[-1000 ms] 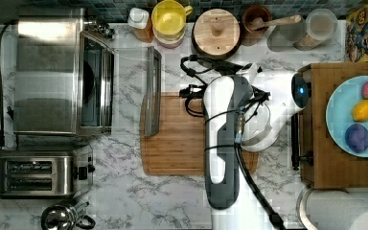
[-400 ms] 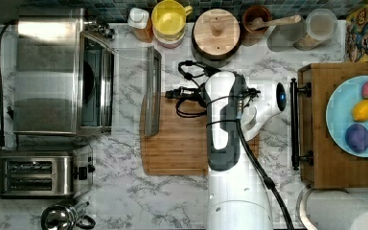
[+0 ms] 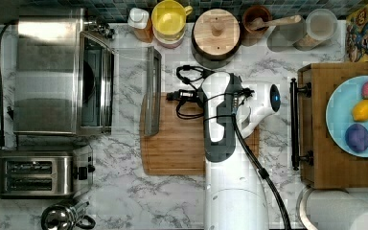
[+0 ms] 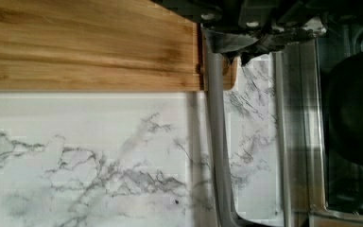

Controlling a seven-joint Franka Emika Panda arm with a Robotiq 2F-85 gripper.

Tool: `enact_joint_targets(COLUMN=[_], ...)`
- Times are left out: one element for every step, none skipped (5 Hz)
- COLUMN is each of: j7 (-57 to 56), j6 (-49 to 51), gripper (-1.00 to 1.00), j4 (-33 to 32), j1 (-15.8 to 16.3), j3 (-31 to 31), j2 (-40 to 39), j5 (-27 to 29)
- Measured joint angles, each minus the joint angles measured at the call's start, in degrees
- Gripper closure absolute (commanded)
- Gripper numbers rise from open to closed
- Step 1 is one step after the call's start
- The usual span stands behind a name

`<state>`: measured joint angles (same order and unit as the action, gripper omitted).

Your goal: Close the oven.

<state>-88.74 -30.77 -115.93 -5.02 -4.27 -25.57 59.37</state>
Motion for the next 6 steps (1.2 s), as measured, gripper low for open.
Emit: enact_joint_targets(j7=[0.0,0.0,0.17,0.22,0.5,0.5], j6=[-0.03,-1.57,-5.43,-7.95,-5.57,-4.45], gripper=[1.0,1.0,1.0,1.0,1.0,1.0], j4=[-0.11,0.22,1.34,2.52,3.13,3.69], j1=[0.27,0.47,1.67,2.05,1.27,1.06], j3=[0.58,1.91,2.44,3.16,3.38,3.45], j2=[-0.36,-0.98,-3.16,-5.54,-5.57,-5.57], j5=[0.0,0.0,-0.5,0.56,0.84,0.9])
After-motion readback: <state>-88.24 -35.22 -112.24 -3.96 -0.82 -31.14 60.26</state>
